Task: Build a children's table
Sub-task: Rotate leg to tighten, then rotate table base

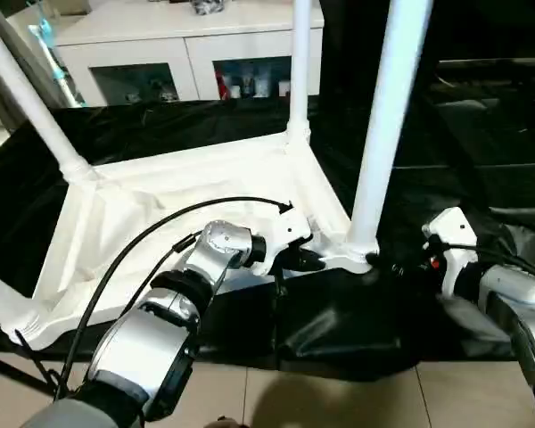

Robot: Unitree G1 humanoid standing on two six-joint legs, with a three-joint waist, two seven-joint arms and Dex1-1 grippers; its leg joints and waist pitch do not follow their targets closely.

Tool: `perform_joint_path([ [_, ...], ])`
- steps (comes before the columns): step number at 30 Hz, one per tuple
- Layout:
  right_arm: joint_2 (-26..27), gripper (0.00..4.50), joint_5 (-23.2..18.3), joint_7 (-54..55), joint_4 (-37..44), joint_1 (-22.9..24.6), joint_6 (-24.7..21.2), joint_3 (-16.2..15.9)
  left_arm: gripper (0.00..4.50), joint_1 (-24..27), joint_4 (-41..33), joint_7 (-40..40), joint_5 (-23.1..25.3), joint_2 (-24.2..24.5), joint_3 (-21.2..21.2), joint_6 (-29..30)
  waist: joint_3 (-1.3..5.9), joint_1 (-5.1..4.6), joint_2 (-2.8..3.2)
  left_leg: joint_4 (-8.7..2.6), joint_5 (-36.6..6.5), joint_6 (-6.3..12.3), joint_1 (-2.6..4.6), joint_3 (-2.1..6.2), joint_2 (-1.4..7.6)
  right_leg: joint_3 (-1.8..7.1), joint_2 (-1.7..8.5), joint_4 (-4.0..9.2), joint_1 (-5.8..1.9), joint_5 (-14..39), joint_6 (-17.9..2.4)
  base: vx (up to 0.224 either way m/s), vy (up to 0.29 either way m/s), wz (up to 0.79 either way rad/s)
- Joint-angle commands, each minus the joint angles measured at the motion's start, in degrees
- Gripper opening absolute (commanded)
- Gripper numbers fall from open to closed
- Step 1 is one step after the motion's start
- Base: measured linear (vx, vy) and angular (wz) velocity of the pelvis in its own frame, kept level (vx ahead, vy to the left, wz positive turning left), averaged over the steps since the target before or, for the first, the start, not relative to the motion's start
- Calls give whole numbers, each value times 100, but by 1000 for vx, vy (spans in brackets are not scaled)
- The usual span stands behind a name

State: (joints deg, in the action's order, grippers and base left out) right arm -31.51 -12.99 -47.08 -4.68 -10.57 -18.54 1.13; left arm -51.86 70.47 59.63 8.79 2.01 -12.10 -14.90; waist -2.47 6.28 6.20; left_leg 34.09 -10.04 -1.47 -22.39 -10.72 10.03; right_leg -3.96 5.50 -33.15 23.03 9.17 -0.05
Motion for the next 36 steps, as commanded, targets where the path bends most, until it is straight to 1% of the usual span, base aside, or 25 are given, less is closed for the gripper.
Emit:
perform_joint_path([
  [1,-121,372,-112,-211,251,92,-118,-140,0,-34,-171,-36,-168,-72,127,-442,404,-13,-220,-335,-980,814,88,113,285,163,342,380,-306,1372,-1212,0,0,0],
  [2,-152,372,-114,-249,271,120,-127,-167,0,-32,-164,-79,-148,-59,123,-487,403,-7,-217,-331,-973,815,89,108,283,166,339,387,-298,1390,-1198,0,0,0],
  [3,-203,372,-106,-329,297,170,-124,-196,0,-20,-178,-244,-139,-42,170,-552,398,-2,-256,-327,-950,824,79,103,273,166,336,396,-301,1420,-1157,0,0,0],
  [6,-235,372,-139,-408,321,203,-157,-187,0,-21,-192,-146,-268,-50,301,-440,393,2,-246,-329,-918,812,61,107,258,153,344,406,-305,1618,-1071,0,0,0],
  [7,-250,373,-135,-431,335,212,-155,-180,28,-24,-200,-70,-331,-48,356,-368,389,-6,-257,-331,-926,794,65,105,252,152,335,422,-292,1732,-1022,0,0,0],
  [8,-274,373,-148,-456,367,223,-167,-160,28,-14,-241,2,-418,-36,424,-290,390,-3,-261,-333,-928,791,70,105,255,151,335,426,-289,1768,-1012,0,0,0],
  [9,-314,374,-177,-498,450,252,-201,-132,44,12,-318,128,-584,-19,533,-167,389,4,-263,-327,-905,793,69,97,249,150,334,429,-290,1771,-1023,0,0,0],
  [10,-336,374,-214,-539,516,273,-227,-131,59,45,-399,243,-694,-3,594,-121,406,27,-240,-329,-839,806,68,108,271,151,347,399,-297,1639,-1093,0,0,0],
  [12,-367,374,-283,-610,603,307,-268,-143,64,83,-495,291,-797,9,655,-132,411,29,-241,-328,-857,825,83,110,296,157,336,388,-269,1493,-1166,0,0,0],
  [13,-402,374,-360,-688,711,352,-317,-159,77,128,-599,426,-913,20,712,-68,409,25,-253,-329,-820,897,57,117,303,158,342,352,-295,1239,-1233,0,0,0],
  [16,-464,374,-549,-895,1043,476,-492,-243,105,396,-1115,809,-1147,183,762,166,411,29,-254,-307,-706,1015,40,109,300,165,340,314,-291,1043,-1304,0,0,0],
  [18,-434,374,-612,-937,1139,496,-537,-283,112,527,-1368,869,-1219,276,784,310,412,16,-249,-307,-711,1023,40,111,297,162,343,319,-295,1087,-1291,0,0,0],
  [19,-321,374,-617,-908,1217,463,-548,-389,125,839,-1933,1099,-1233,525,710,700,396,-11,-288,-333,-806,949,57,103,312,164,344,335,-291,1304,-1269,0,0,0],
  [20,-260,374,-597,-872,1235,435,-552,-446,125,1005,-2221,1218,-1206,670,635,896,388,-16,-286,-353,-803,923,48,121,331,169,359,319,-298,1358,-1276,0,0,0],
  [21,-231,374,-590,-855,1238,419,-555,-468,130,1075,-2341,1266,-1191,734,600,987,364,-76,-243,-370,-919,861,23,115,305,156,328,352,-274,1648,-1181,0,0,0],
  [22,-136,374,-573,-796,1255,370,-565,-532,153,1298,-2733,1390,-1154,938,492,1295,371,-98,-251,-388,-1086,725,92,113,336,175,330,377,-243,1815,-1159,0,0,0],
  [23,-136,374,-573,-796,1255,370,-565,-532,153,1298,-2733,1390,-1154,938,492,1295,364,-111,-239,-393,-1129,673,89,116,334,180,328,377,-238,1873,-1149,0,0,0],
  [24,-11,374,-577,-690,1233,294,-601,-556,162,1528,-3169,1504,-1143,1165,405,1629,350,-119,-232,-402,-1201,621,90,111,327,181,318,395,-231,1959,-1124,0,0,0],
  [25,102,374,-586,-603,1217,231,-628,-584,175,1752,-3601,1591,-1138,1385,334,1962,356,-129,-247,-439,-1220,468,106,139,369,207,344,341,-234,1907,-1132,0,0,0],
  [26,246,374,-508,-469,1150,153,-565,-645,175,1980,-4003,1612,-1122,1609,320,2233,347,-148,-277,-451,-1193,471,88,131,352,203,328,354,-232,1912,-1113,0,0,0],
  [28,473,374,-482,-344,1050,51,-538,-746,199,2341,-4612,1549,-1094,1943,386,2617,346,-178,-238,-471,-1300,322,134,135,366,223,332,334,-197,1905,-1122,0,0,0],
  [29,556,374,-440,-304,1017,11,-490,-811,207,2490,-4866,1517,-1093,2069,438,2766,325,-194,-253,-476,-1329,320,120,123,348,222,314,357,-190,1952,-1099,0,0,0],
  [31,726,374,-412,-212,958,-88,-457,-896,230,2710,-5255,1477,-1077,2263,509,3023,330,-196,-230,-483,-1468,185,172,118,344,235,302,352,-167,1968,-1085,0,0,0],
  [33,881,374,-389,-114,917,-188,-431,-960,239,2854,-5496,1454,-1046,2392,542,3160,328,-177,-217,-489,-1507,119,190,110,344,253,297,350,-150,1904,-1074,0,0,0],
  [36,1131,374,-294,-2,853,-352,-358,-1124,257,3071,-5885,1408,-975,2593,555,3398,327,-190,-203,-509,-1495,65,162,119,328,253,285,323,-172,1768,-1038,0,0,0],
])
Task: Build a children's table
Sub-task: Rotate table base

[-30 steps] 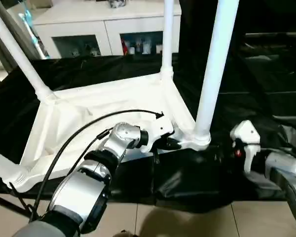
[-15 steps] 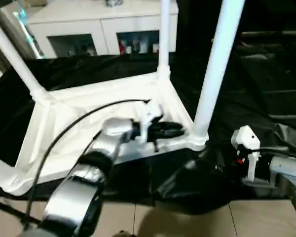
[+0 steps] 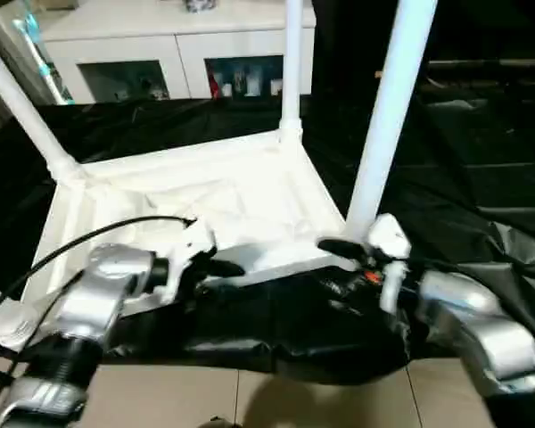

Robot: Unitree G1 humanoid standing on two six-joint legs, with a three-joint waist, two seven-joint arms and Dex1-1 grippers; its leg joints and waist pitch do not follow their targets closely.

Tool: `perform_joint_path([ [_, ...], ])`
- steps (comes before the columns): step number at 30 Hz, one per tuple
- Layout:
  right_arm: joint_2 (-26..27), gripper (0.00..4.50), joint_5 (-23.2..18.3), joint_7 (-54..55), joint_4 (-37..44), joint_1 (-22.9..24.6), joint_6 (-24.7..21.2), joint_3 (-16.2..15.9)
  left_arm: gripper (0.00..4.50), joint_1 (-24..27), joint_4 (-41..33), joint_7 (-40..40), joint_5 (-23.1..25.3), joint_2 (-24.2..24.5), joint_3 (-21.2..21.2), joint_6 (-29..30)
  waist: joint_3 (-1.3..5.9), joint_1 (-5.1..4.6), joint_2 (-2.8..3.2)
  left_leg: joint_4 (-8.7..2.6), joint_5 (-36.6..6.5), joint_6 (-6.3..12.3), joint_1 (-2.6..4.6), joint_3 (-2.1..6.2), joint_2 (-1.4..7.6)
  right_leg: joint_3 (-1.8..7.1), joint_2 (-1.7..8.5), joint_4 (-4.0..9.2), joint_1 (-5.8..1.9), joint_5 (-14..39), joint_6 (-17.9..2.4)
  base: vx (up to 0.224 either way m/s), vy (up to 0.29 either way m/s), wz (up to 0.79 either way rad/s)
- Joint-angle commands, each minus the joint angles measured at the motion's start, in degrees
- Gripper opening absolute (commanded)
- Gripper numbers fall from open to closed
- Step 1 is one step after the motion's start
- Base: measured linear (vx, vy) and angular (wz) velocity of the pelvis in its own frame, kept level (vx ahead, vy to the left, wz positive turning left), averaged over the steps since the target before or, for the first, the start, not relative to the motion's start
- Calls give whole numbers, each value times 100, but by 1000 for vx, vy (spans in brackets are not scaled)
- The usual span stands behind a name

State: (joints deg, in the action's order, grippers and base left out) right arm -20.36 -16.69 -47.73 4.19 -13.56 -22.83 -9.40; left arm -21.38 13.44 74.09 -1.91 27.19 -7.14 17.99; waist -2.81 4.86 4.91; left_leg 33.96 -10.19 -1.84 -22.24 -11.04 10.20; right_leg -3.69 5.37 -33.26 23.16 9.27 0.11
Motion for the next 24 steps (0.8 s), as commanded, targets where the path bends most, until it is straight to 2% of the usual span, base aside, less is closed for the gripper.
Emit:
perform_joint_path([
  [1,59,374,104,94,-48,-78,83,-99,269,95,-347,-83,113,148,41,236,361,-56,-76,-495,-1499,73,156,143,311,237,301,332,-181,1711,-1052,0,0,0],
  [5,402,374,281,489,-271,-279,184,-152,297,418,-934,-267,169,493,-57,775,361,-88,-78,-502,-1547,24,151,142,286,239,299,331,-185,1726,-1040,0,0,0],
  [6,434,374,292,540,-301,-301,192,-149,303,450,-1005,-286,159,522,-66,838,353,-106,-94,-506,-1570,13,152,138,279,239,291,336,-184,1757,-1042,0,0,0],
  [9,747,374,503,1219,-640,-506,419,37,325,582,-1221,-407,241,618,-123,1087,350,-182,-75,-505,-1665,-61,154,146,261,238,285,344,-176,1825,-1047,0,0,0],
  [13,1022,374,697,1869,-924,-634,563,236,359,705,-1411,-547,213,667,-162,1305,354,-217,-61,-506,-1731,-105,161,148,247,239,272,348,-177,1867,-991,0,0,0],
  [15,1092,374,755,2048,-974,-648,577,275,387,748,-1418,-666,234,700,-207,1375,357,-232,-41,-510,-1811,-138,172,154,250,235,264,340,-172,1865,-992,0,0,0],
  [18,1106,374,798,2154,-1020,-647,625,302,399,790,-1429,-715,273,753,-260,1457,342,-247,-44,-520,-2029,-177,194,157,247,236,248,362,-157,1985,-961,0,0,0],
  [21,1115,374,882,2462,-1246,-741,740,448,435,850,-1532,-706,289,864,-363,1717,333,-251,-35,-528,-2184,-243,212,160,242,241,248,377,-139,2118,-926,0,0,0],
  [24,1125,374,959,2807,-1503,-875,797,625,435,889,-1582,-687,295,918,-414,1844,323,-261,-30,-526,-2329,-294,242,162,228,250,248,406,-107,2367,-871,0,0,0],
])
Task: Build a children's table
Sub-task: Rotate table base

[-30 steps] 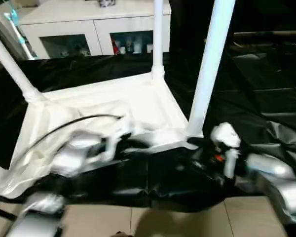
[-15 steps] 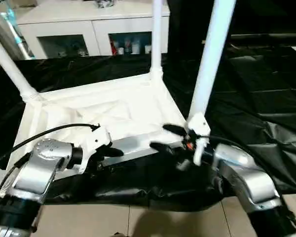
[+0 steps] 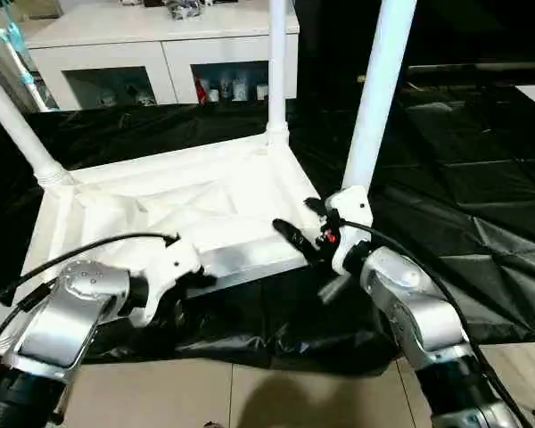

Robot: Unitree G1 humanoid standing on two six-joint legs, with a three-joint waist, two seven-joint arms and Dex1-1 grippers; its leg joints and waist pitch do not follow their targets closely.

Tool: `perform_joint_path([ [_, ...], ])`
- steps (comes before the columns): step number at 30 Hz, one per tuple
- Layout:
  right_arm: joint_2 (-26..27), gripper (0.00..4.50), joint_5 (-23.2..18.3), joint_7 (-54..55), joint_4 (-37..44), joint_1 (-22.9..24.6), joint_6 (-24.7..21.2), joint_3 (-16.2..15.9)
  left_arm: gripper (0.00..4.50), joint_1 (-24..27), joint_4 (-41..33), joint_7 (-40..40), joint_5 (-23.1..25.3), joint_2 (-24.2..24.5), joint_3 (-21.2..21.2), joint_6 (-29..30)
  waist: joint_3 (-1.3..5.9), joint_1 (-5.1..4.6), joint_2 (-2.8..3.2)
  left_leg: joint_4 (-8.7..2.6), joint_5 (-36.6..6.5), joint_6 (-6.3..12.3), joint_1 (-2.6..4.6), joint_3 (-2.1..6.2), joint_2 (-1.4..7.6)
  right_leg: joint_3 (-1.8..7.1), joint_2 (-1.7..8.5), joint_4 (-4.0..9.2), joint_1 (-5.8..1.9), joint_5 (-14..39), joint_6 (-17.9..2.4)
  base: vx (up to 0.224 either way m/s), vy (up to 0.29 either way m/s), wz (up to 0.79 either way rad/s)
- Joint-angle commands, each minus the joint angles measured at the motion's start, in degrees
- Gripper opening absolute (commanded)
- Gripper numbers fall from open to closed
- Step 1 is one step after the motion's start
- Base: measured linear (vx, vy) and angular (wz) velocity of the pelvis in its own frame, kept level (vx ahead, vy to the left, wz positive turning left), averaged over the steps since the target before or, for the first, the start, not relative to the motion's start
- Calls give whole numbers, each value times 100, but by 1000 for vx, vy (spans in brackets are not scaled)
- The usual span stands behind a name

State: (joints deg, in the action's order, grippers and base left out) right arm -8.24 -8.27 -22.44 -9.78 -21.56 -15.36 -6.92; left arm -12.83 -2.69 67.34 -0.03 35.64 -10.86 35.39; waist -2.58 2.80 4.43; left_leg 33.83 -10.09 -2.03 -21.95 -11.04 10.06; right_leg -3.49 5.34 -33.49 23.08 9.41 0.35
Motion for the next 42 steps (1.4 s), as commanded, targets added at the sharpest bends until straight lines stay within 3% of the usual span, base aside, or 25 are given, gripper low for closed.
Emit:
perform_joint_path([
  [1,-88,374,180,697,-433,-260,57,605,435,77,-81,4,-23,71,-43,144,297,-45,16,-511,-2395,-301,235,163,244,235,256,440,-82,2438,-885,0,0,0],
  [5,-111,374,152,909,-631,-395,75,764,435,27,-110,-90,-221,-56,92,86,295,-6,17,-510,-2520,-349,267,159,237,247,238,464,-56,2487,-837,0,0,0],
  [7,-152,374,175,955,-716,-462,144,807,435,-17,-90,-171,-241,-82,126,73,317,-15,1,-519,-2327,-301,186,177,228,236,247,415,-128,2265,-845,0,0,0],
  [10,-182,374,175,987,-783,-504,210,805,435,-35,6,-271,-81,13,14,62,324,-25,-13,-501,-2170,-224,165,164,217,241,252,413,-142,2163,-849,0,0,0],
  [17,-262,374,247,1095,-1074,-659,381,957,435,-96,278,-672,207,153,-164,-26,324,-22,-18,-467,-2061,-163,167,154,212,245,249,419,-122,2387,-831,0,0,0],
  [22,-498,374,253,1176,-1358,-795,532,1146,435,-231,472,-908,235,44,-175,-250,329,-5,18,-462,-2150,-210,191,156,215,236,234,411,-105,2317,-871,0,0,0],
  [23,-535,374,261,1179,-1396,-813,554,1167,435,-245,487,-915,232,32,-181,-277,332,-5,-3,-462,-2138,-214,179,155,214,233,231,409,-118,2253,-887,0,0,0],
  [27,-835,374,254,1233,-1654,-964,672,1383,435,-373,589,-1026,220,-83,-207,-420,347,32,15,-439,-2026,-198,197,131,207,237,221,393,-115,2032,-965,0,0,0],
  [34,-1466,374,245,1290,-2370,-1342,982,1668,435,-533,776,-1163,143,-268,-311,-694,401,43,-14,-367,-1476,-15,132,109,186,222,229,330,-201,1433,-1155,0,0,0],
  [38,-1706,374,274,1276,-2793,-1538,1158,1728,435,-580,852,-1236,99,-390,-308,-838,422,32,-35,-320,-1011,214,65,104,176,195,226,277,-257,970,-1315,0,0,0],
  [42,-1935,374,290,1224,-3356,-1829,1409,1770,435,-565,872,-1174,-101,-489,-212,-1204,424,26,-35,-292,-1042,326,81,87,184,187,223,291,-245,1089,-1425,0,0,0],
])
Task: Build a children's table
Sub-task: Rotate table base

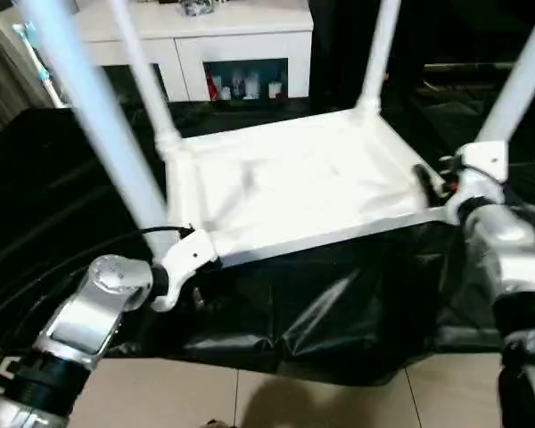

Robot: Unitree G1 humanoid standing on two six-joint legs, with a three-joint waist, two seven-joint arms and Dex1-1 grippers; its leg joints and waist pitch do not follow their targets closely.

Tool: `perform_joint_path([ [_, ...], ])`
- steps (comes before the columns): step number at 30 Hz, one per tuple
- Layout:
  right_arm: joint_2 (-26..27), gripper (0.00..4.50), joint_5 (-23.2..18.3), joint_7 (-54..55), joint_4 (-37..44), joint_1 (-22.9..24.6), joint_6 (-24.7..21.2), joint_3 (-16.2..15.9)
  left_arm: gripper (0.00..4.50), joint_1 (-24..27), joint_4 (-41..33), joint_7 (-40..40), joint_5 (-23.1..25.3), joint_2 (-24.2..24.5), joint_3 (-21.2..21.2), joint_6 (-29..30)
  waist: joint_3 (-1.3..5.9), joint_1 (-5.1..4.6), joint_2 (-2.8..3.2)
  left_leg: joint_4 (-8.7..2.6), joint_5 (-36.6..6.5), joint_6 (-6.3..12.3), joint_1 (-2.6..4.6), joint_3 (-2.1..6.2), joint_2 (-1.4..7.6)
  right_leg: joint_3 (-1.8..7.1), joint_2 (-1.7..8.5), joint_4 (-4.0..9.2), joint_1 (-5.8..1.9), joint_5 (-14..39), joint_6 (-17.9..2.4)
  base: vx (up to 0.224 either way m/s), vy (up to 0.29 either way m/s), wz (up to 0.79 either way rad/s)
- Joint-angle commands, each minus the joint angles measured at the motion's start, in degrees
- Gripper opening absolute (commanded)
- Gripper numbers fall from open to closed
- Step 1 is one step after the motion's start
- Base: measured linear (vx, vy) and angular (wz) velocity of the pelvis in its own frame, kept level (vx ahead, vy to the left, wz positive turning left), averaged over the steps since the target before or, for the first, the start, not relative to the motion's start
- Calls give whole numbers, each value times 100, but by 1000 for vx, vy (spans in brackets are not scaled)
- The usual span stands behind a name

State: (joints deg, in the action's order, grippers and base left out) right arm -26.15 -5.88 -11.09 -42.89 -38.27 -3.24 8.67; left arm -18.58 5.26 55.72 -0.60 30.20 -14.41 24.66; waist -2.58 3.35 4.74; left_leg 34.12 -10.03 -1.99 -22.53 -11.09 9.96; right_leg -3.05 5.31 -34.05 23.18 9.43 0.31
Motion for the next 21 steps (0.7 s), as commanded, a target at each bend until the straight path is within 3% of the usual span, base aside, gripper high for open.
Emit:
perform_joint_path([
  [1,-154,374,52,64,-89,-187,228,203,435,25,58,12,-83,54,162,-205,421,-23,-63,-320,-1029,340,125,94,198,139,225,340,-257,1068,-1421,0,0,0],
  [2,-166,374,93,59,-200,-243,307,166,435,78,-18,107,-254,42,256,-210,418,-24,-46,-320,-1055,339,129,92,199,136,220,338,-254,1080,-1411,0,0,0],
  [6,-129,374,142,-88,-327,-331,471,55,435,273,-316,461,-823,56,586,-97,406,-44,-73,-328,-1206,299,134,88,206,131,226,339,-246,1231,-1441,0,0,0],
  [7,-16,374,61,-310,-271,-335,579,2,435,472,-547,816,-1325,137,888,-46,402,-49,-77,-333,-1305,298,139,87,210,127,224,336,-240,1317,-1435,0,0,0],
  [8,-16,374,61,-310,-271,-335,579,2,435,472,-547,816,-1325,137,888,-46,404,-44,-73,-331,-1326,301,136,88,214,129,235,335,-240,1340,-1444,0,0,0],
  [9,74,374,-7,-505,-186,-295,663,-63,435,606,-645,1072,-1619,257,1046,73,386,-56,-113,-349,-1385,316,134,81,219,126,207,350,-229,1431,-1420,0,0,0],
  [10,151,374,-77,-663,-66,-235,686,-103,435,681,-661,1219,-1731,364,1105,168,392,-43,-94,-342,-1396,315,138,84,217,129,221,328,-233,1448,-1422,0,0,0],
  [11,198,374,-124,-764,-6,-202,714,-128,443,729,-667,1302,-1808,438,1134,214,367,-63,-94,-365,-1461,326,104,92,221,122,218,332,-239,1592,-1376,0,0,0],
  [13,333,374,-304,-1180,302,-36,667,-241,443,872,-668,1482,-1864,614,1150,133,350,-78,-79,-383,-1684,306,140,94,234,133,213,363,-209,1894,-1239,0,0,0],
  [14,399,374,-383,-1380,487,68,651,-321,443,936,-685,1551,-1924,676,1184,192,344,-97,-70,-401,-1695,290,125,105,238,128,205,360,-216,1936,-1220,0,0,0],
  [16,533,374,-526,-1747,865,298,604,-489,443,1077,-697,1700,-2009,823,1259,269,347,-89,-59,-402,-1809,242,171,97,245,144,209,377,-182,2026,-1196,0,0,0],
  [17,614,374,-568,-1880,1116,479,590,-620,443,1222,-721,1774,-2064,921,1344,331,336,-87,-19,-422,-1859,207,161,108,250,147,208,377,-182,2059,-1184,0,0,0],
  [19,741,374,-540,-1878,1387,736,575,-758,443,1487,-711,1846,-2138,1099,1518,400,324,-108,-36,-453,-1975,149,155,120,253,156,209,381,-170,2146,-1129,0,0,0],
  [21,826,374,-472,-1743,1429,858,583,-736,443,1652,-641,1844,-2182,1240,1653,434,320,-137,-25,-469,-2147,62,194,133,252,166,210,408,-142,2301,-1119,0,0,0],
])
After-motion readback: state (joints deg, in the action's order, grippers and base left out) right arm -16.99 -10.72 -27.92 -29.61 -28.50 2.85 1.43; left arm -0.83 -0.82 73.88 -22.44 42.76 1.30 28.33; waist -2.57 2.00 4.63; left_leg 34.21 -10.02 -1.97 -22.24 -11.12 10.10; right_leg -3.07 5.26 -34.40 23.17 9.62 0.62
